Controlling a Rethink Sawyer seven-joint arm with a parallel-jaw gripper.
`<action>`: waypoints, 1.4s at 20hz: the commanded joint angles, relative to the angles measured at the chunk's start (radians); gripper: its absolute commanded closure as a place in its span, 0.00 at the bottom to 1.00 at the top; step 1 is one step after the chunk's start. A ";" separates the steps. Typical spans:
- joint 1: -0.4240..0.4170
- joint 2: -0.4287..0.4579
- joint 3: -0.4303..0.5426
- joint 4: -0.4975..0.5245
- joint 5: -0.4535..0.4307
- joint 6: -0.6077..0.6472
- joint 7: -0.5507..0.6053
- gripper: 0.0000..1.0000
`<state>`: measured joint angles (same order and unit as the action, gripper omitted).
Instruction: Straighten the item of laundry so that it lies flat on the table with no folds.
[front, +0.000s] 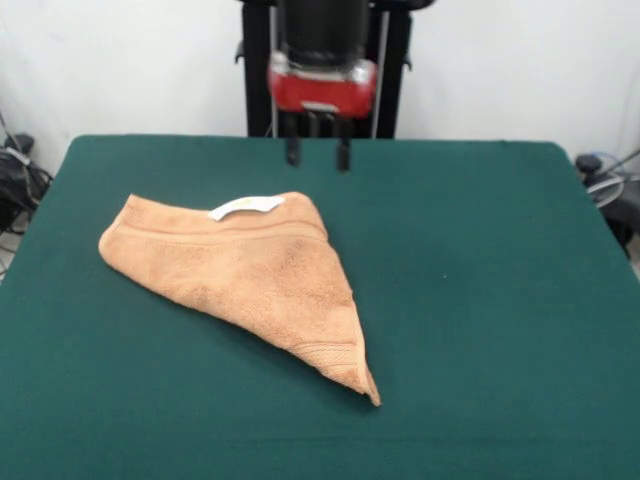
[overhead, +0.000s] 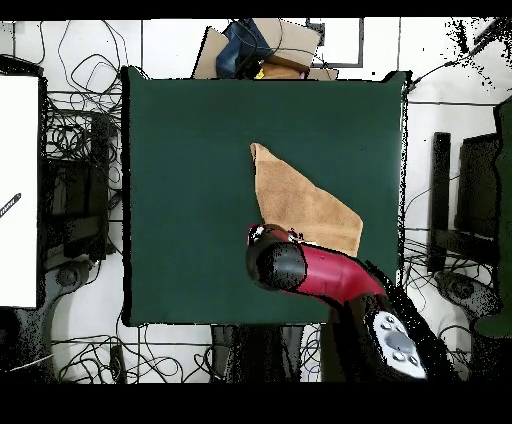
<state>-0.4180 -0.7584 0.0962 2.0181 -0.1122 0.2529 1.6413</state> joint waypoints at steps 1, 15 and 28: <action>0.070 0.176 -0.030 -0.101 -0.006 0.007 0.149 0.00; 0.047 0.186 0.020 -0.096 0.055 -0.069 0.195 0.00; 0.051 0.187 0.004 -0.083 0.068 -0.058 0.204 0.00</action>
<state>-0.3693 -0.5738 0.0868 1.9626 -0.0926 0.2527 1.6413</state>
